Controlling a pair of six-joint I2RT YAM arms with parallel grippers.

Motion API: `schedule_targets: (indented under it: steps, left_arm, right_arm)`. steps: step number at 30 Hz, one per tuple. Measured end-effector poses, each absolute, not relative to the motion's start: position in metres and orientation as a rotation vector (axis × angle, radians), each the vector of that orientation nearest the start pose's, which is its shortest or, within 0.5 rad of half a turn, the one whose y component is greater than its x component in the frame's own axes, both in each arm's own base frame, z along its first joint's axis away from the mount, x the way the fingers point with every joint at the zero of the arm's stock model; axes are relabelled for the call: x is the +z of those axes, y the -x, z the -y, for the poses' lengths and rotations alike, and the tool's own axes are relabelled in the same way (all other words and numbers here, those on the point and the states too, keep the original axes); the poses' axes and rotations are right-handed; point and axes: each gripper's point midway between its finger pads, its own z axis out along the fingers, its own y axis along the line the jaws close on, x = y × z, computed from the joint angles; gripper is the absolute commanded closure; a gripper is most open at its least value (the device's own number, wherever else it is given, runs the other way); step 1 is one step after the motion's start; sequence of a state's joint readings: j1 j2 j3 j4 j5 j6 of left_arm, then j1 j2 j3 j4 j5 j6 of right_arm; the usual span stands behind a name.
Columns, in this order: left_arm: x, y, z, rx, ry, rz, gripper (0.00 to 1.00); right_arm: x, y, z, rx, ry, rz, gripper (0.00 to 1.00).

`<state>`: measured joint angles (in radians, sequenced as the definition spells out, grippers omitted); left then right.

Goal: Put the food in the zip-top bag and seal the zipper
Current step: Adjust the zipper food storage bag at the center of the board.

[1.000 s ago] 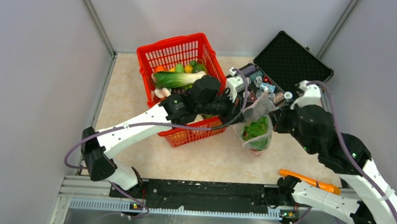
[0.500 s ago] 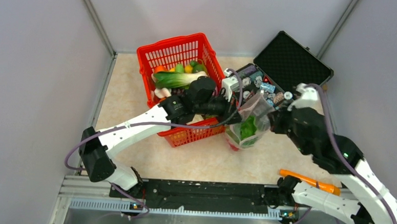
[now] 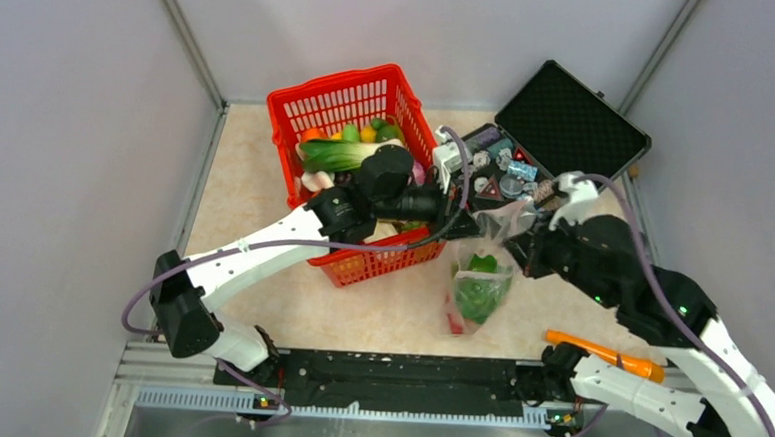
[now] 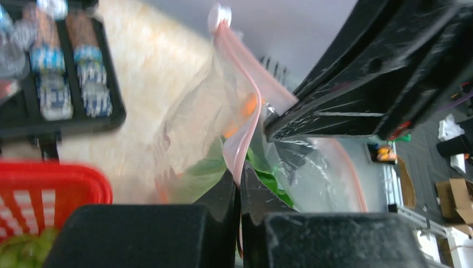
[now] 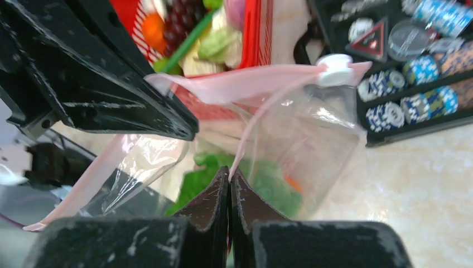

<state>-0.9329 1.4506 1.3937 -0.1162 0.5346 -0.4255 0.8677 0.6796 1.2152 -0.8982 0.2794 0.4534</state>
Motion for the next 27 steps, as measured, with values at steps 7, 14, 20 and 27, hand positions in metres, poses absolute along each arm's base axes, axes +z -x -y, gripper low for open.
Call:
schedule_targets:
  steps: [7,14,20,27]
  left_arm:
    - [0.255,-0.18,0.406,-1.346,-0.844,-2.015,1.0]
    - [0.279,-0.186,0.411,-1.355,-0.831,-1.946,1.0]
    - [0.304,-0.185,0.417,-1.403,-0.842,-1.844,0.44]
    - [0.293,-0.188,0.414,-1.364,-0.829,-1.883,0.13]
  right_arm:
    - [0.301,-0.177,-0.146,0.502,0.164,-2.055,1.0]
    - [0.346,-0.173,-0.111,0.51,0.019,-1.902,1.0]
    - [0.38,-0.166,-0.09,0.536,-0.05,-1.799,1.0]
    - [0.336,-0.179,-0.117,0.479,0.028,-1.933,1.0]
